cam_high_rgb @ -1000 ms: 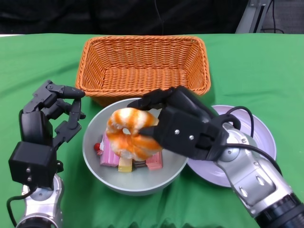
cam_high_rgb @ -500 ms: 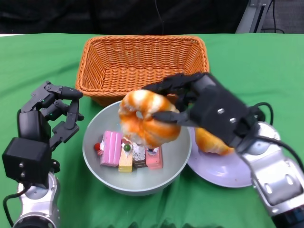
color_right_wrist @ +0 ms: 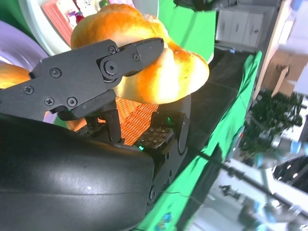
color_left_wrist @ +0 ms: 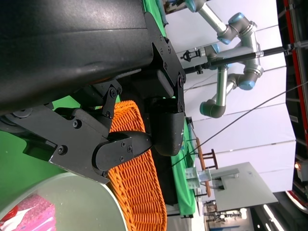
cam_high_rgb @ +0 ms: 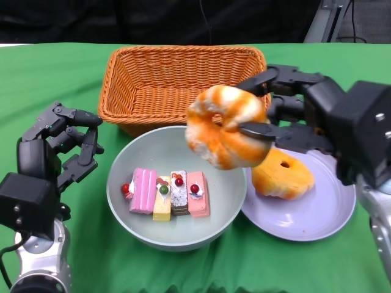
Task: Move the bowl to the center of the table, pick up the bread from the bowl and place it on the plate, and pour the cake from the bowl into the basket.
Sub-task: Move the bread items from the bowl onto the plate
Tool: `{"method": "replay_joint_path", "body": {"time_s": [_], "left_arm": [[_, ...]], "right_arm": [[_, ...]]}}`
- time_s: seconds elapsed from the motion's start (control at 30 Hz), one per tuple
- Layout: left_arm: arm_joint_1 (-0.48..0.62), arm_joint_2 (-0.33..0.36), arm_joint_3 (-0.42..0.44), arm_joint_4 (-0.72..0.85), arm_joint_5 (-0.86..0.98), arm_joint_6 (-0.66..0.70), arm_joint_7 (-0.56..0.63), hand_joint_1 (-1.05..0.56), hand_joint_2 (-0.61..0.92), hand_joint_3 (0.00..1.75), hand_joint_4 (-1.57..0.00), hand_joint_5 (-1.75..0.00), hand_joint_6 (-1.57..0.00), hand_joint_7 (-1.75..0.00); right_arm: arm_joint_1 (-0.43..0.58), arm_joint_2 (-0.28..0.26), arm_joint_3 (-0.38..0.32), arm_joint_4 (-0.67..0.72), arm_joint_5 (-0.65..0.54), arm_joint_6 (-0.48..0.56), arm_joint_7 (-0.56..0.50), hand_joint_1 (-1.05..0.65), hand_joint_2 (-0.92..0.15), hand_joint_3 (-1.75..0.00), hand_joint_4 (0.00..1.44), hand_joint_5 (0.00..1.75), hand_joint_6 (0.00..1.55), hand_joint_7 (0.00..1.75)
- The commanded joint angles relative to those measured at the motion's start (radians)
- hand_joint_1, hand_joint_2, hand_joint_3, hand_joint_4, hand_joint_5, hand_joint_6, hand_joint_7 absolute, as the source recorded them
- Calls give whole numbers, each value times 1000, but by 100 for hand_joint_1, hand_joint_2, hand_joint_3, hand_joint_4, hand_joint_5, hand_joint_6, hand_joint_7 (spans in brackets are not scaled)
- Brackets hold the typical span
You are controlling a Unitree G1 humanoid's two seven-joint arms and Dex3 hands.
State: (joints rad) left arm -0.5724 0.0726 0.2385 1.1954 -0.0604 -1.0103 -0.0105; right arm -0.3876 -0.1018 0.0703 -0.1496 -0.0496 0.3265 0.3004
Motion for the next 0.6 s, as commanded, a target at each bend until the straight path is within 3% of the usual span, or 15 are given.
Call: {"method": "replay_joint_path", "body": {"time_s": [0.03, 0.6], "left_arm": [[-10, 26, 7, -1, -7, 6, -9, -19, 67, 83, -84, -153, -84, -118], [-8, 38, 17, 3, -10, -5, -26, -19, 69, 81, -84, -151, -85, -115]], "right_arm": [[22, -31, -48, -49, 44, 63, 2, -14, -92, -22, 65, 169, 61, 123], [145, -111, -143, -74, 80, 117, -30, -9, -92, -29, 55, 175, 52, 135]]}}
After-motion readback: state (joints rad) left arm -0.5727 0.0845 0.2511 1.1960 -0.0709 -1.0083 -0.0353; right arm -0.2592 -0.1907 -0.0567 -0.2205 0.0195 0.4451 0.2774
